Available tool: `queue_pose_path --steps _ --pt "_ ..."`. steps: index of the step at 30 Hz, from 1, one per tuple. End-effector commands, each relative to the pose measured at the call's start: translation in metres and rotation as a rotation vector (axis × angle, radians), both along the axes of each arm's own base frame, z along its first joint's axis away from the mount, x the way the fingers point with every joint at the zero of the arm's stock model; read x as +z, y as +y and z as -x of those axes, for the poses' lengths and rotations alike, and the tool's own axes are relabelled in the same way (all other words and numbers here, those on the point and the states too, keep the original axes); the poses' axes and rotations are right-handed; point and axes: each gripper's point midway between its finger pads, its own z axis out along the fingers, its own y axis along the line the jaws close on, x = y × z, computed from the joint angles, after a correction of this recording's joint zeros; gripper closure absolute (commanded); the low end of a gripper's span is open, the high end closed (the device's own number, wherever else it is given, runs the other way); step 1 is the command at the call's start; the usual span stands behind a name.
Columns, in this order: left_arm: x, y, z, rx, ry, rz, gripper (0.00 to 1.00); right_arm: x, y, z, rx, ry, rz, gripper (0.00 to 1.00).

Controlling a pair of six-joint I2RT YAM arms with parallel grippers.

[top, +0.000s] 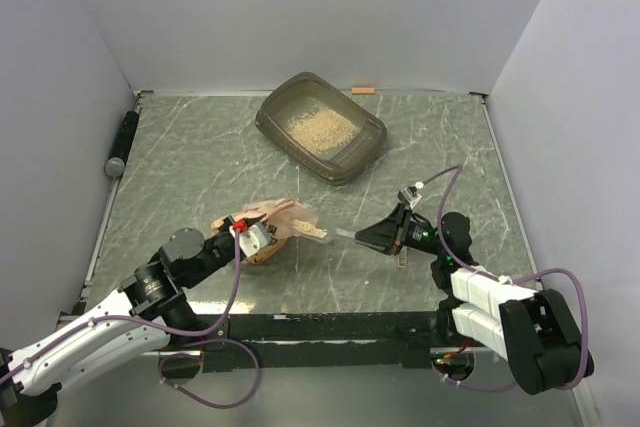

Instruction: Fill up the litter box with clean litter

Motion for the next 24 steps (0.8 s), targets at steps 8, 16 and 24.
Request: queue_pose_path --steps 8,16,24 --pt "0.028 -0.003 -0.010 0.038 -0.055 0.087 0.99 0.052 -0.005 -0.030 -0.092 -0.133 0.026 1.00" --pt "0.031 -0.002 -0.011 0.048 -0.055 0.092 0.99 0.071 -0.014 -0.077 -0.219 -0.129 0.030 1.00" --pt "0.029 -0.003 -0.010 0.040 -0.052 0.085 0.99 0.079 -0.019 -0.155 -0.329 -0.096 0.033 1.00"
